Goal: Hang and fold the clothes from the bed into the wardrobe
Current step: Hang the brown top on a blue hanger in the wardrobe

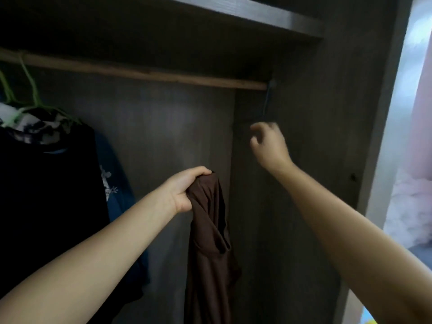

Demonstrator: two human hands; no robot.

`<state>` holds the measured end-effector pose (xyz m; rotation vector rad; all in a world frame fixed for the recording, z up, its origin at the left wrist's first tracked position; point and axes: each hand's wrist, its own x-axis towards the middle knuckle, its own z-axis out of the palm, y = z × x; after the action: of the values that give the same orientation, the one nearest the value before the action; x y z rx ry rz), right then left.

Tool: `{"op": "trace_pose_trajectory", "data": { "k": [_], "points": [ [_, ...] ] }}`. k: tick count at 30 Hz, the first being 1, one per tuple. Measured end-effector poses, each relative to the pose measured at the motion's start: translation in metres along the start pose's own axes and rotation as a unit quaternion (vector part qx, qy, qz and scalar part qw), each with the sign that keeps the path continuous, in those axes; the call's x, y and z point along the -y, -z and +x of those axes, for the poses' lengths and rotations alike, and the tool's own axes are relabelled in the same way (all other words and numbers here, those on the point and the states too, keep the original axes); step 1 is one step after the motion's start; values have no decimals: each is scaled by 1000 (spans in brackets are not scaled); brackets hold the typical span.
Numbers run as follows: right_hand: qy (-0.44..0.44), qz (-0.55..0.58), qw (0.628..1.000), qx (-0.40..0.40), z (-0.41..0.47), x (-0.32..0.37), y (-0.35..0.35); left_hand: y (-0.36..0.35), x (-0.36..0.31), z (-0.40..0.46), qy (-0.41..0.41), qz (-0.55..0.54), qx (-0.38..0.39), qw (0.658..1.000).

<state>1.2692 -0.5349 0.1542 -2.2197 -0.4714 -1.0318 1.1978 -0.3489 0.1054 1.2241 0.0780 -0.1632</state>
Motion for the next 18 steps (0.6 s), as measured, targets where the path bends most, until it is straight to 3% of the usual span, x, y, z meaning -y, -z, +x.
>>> {"op": "trace_pose_trajectory", "data": {
  "k": [3, 5, 8, 14, 18],
  "points": [
    [-46, -107, 993, -36, 42, -15, 2, 0, -8, 12, -4, 7, 3, 1000],
    [-122, -162, 979, 13, 63, -29, 2, 2, -13, 18, -2, 13, 5, 1000],
    [-138, -174, 973, 68, 77, -40, -2, 9, -17, 24, -4, 15, 15, 1000],
    [-132, -69, 989, -11, 81, -34, -18, 36, -16, 27, 9, 30, 35, 999],
    [-104, 54, 990, -74, 13, -40, -47, 59, -6, 28, 27, 13, 34, 999]
  ]
}}
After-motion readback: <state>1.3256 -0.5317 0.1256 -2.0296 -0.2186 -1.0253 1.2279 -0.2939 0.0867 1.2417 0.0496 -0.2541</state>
